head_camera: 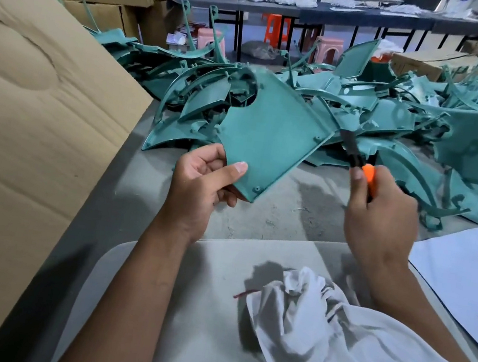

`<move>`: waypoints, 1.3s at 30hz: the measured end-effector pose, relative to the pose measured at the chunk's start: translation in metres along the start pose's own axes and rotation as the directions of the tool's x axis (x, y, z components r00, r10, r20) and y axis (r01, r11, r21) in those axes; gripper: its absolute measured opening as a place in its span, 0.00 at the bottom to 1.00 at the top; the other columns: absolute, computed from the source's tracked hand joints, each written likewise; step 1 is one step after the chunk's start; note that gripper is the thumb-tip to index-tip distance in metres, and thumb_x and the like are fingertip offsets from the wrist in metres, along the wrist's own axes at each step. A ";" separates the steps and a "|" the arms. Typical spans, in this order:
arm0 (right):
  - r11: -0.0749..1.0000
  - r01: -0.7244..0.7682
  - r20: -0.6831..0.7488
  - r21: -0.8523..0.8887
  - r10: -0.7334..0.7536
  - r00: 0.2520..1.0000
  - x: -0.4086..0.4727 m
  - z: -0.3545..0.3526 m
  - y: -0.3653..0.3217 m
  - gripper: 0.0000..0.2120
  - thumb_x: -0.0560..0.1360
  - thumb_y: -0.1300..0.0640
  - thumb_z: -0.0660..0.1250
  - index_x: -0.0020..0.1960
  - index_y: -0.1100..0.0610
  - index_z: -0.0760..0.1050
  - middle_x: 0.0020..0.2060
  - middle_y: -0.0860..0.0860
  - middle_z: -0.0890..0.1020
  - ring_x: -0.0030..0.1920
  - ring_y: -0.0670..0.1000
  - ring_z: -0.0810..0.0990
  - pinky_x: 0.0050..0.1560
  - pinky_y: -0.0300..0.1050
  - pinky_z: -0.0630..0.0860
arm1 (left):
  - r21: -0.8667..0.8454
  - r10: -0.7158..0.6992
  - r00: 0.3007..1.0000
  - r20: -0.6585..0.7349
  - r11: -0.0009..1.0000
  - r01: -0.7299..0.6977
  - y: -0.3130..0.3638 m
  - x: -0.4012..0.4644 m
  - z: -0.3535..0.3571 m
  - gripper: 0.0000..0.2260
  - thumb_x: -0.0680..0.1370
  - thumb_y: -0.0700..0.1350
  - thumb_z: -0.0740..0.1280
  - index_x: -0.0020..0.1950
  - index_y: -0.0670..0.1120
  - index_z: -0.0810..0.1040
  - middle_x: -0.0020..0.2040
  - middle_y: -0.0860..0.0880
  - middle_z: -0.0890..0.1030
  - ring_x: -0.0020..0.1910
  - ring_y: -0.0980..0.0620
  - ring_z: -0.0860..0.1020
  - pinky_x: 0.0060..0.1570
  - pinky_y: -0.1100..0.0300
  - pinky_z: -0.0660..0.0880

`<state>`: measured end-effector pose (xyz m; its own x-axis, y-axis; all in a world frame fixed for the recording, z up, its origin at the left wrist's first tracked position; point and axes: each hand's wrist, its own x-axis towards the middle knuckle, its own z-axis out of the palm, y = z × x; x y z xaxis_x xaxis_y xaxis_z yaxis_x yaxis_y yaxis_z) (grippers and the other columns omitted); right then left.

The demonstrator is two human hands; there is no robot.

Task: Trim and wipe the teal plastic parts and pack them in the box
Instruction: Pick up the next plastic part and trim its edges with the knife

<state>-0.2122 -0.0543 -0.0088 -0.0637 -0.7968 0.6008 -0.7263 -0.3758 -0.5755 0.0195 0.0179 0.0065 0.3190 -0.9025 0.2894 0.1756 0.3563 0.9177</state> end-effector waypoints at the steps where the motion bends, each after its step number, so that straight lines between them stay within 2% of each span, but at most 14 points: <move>1: 0.999 -0.047 -0.034 -0.021 0.046 0.998 0.001 -0.001 0.004 0.17 0.86 0.46 0.58 0.41 0.52 0.65 0.27 0.48 0.71 0.27 0.46 0.68 0.28 0.44 0.56 | 0.023 0.017 1.000 -0.015 1.000 -0.016 0.000 0.001 -0.003 0.03 0.74 0.38 0.70 0.47 0.44 0.82 0.34 0.47 0.82 0.28 0.52 0.75 0.23 0.63 0.70; 3: 0.999 -0.029 -0.072 0.022 0.031 0.997 0.002 -0.002 0.005 0.15 0.86 0.48 0.58 0.43 0.52 0.66 0.28 0.45 0.70 0.27 0.44 0.69 0.28 0.42 0.58 | 0.082 0.046 0.997 -0.064 0.996 -0.041 0.000 0.002 -0.007 0.04 0.74 0.39 0.70 0.47 0.45 0.83 0.36 0.46 0.83 0.30 0.52 0.76 0.24 0.63 0.71; 6: 0.960 0.205 -0.049 0.192 -0.200 0.979 -0.002 -0.001 -0.009 0.14 0.86 0.51 0.60 0.42 0.51 0.66 0.27 0.43 0.68 0.28 0.42 0.71 0.27 0.34 0.62 | 0.084 0.037 0.989 -0.145 0.996 -0.025 -0.001 0.002 -0.008 0.04 0.73 0.40 0.71 0.47 0.46 0.83 0.41 0.44 0.86 0.36 0.48 0.82 0.31 0.58 0.79; 8: 0.918 0.317 0.043 0.238 -0.336 0.941 -0.008 0.002 -0.017 0.14 0.86 0.51 0.60 0.42 0.54 0.69 0.27 0.44 0.69 0.26 0.44 0.69 0.27 0.37 0.62 | 0.039 0.021 0.984 -0.177 0.999 -0.014 -0.003 0.003 -0.006 0.05 0.73 0.40 0.71 0.47 0.45 0.83 0.44 0.43 0.87 0.41 0.46 0.85 0.36 0.55 0.82; 9: 0.901 0.351 0.090 0.255 -0.383 0.919 -0.012 0.005 -0.020 0.14 0.85 0.51 0.61 0.42 0.55 0.70 0.28 0.46 0.70 0.26 0.45 0.69 0.27 0.43 0.63 | 0.019 0.019 0.982 -0.187 1.000 -0.016 -0.003 0.003 -0.005 0.05 0.73 0.40 0.70 0.48 0.44 0.83 0.44 0.43 0.87 0.42 0.46 0.85 0.37 0.54 0.82; 14: 0.844 0.447 0.230 0.296 -0.517 0.824 -0.020 0.008 -0.027 0.13 0.84 0.48 0.61 0.45 0.54 0.73 0.28 0.46 0.71 0.28 0.51 0.70 0.28 0.51 0.67 | -0.027 -0.007 0.982 -0.187 1.000 0.002 -0.003 0.002 0.002 0.05 0.74 0.40 0.70 0.48 0.43 0.81 0.42 0.44 0.86 0.38 0.49 0.84 0.32 0.58 0.79; 17: 0.868 0.452 0.255 0.204 -0.493 0.832 -0.023 0.010 -0.030 0.15 0.84 0.46 0.60 0.44 0.54 0.72 0.27 0.47 0.71 0.27 0.53 0.70 0.28 0.51 0.68 | -0.031 -0.024 0.986 -0.164 0.999 0.019 -0.005 0.002 0.002 0.03 0.74 0.40 0.70 0.46 0.44 0.81 0.40 0.45 0.85 0.34 0.51 0.81 0.29 0.61 0.77; 19: 0.912 0.398 0.192 0.095 -0.409 0.892 -0.020 0.011 -0.027 0.15 0.85 0.47 0.61 0.44 0.55 0.72 0.27 0.47 0.72 0.26 0.54 0.70 0.27 0.49 0.67 | 0.012 -0.042 0.991 -0.125 0.999 0.044 -0.004 0.001 -0.001 0.04 0.73 0.39 0.71 0.47 0.43 0.82 0.38 0.46 0.84 0.32 0.51 0.80 0.26 0.62 0.74; 22: 0.989 0.148 0.075 -0.028 -0.146 0.986 -0.006 0.007 -0.008 0.16 0.85 0.45 0.60 0.44 0.53 0.72 0.26 0.48 0.72 0.25 0.51 0.71 0.27 0.43 0.64 | 0.044 -0.054 0.997 -0.056 0.997 0.057 0.000 0.000 -0.011 0.05 0.72 0.40 0.71 0.47 0.45 0.84 0.39 0.46 0.84 0.33 0.50 0.79 0.29 0.61 0.74; 25: 0.999 -0.028 -0.053 -0.039 0.026 0.998 0.002 0.002 0.008 0.18 0.85 0.45 0.60 0.40 0.53 0.67 0.26 0.46 0.69 0.27 0.44 0.67 0.28 0.42 0.57 | 0.044 -0.048 0.999 -0.014 0.998 0.048 0.007 0.002 -0.025 0.07 0.74 0.39 0.70 0.49 0.47 0.85 0.46 0.44 0.86 0.43 0.44 0.81 0.40 0.54 0.77; 29: 0.971 0.102 -0.126 0.218 -0.076 0.989 -0.001 0.001 0.001 0.18 0.86 0.49 0.60 0.41 0.56 0.67 0.28 0.49 0.69 0.30 0.50 0.67 0.31 0.44 0.62 | 0.039 -0.033 0.998 -0.054 0.999 0.036 0.013 0.001 -0.034 0.10 0.75 0.39 0.68 0.50 0.49 0.87 0.52 0.45 0.87 0.50 0.49 0.85 0.47 0.59 0.80; 33: 0.902 0.315 -0.011 0.296 -0.326 0.945 -0.011 0.005 -0.017 0.14 0.85 0.49 0.61 0.42 0.51 0.69 0.28 0.47 0.70 0.28 0.47 0.68 0.30 0.46 0.65 | -0.023 -0.090 0.958 -0.273 0.996 0.087 0.012 0.002 -0.030 0.14 0.78 0.41 0.67 0.43 0.59 0.88 0.45 0.53 0.88 0.44 0.56 0.85 0.46 0.57 0.80; 36: 0.866 0.400 0.095 0.301 -0.444 0.891 -0.014 0.009 -0.017 0.14 0.84 0.50 0.62 0.44 0.57 0.74 0.30 0.48 0.71 0.30 0.51 0.70 0.31 0.53 0.68 | -0.039 -0.129 0.958 -0.255 0.992 0.123 0.011 0.002 -0.026 0.11 0.77 0.44 0.67 0.45 0.56 0.88 0.44 0.52 0.87 0.41 0.54 0.85 0.38 0.54 0.82; 39: 0.883 0.371 0.095 0.286 -0.412 0.906 -0.015 0.010 -0.018 0.13 0.85 0.49 0.62 0.43 0.53 0.71 0.29 0.44 0.70 0.29 0.44 0.69 0.30 0.48 0.66 | 0.020 -0.168 0.966 -0.196 0.984 0.175 0.011 0.000 -0.027 0.09 0.74 0.46 0.67 0.50 0.47 0.85 0.43 0.47 0.85 0.38 0.49 0.82 0.29 0.58 0.76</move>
<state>-0.1907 -0.0408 -0.0128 0.3068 -0.6124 0.7286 -0.4694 -0.7633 -0.4439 0.0468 0.0281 0.0089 0.4616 -0.8842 0.0720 0.2100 0.1878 0.9595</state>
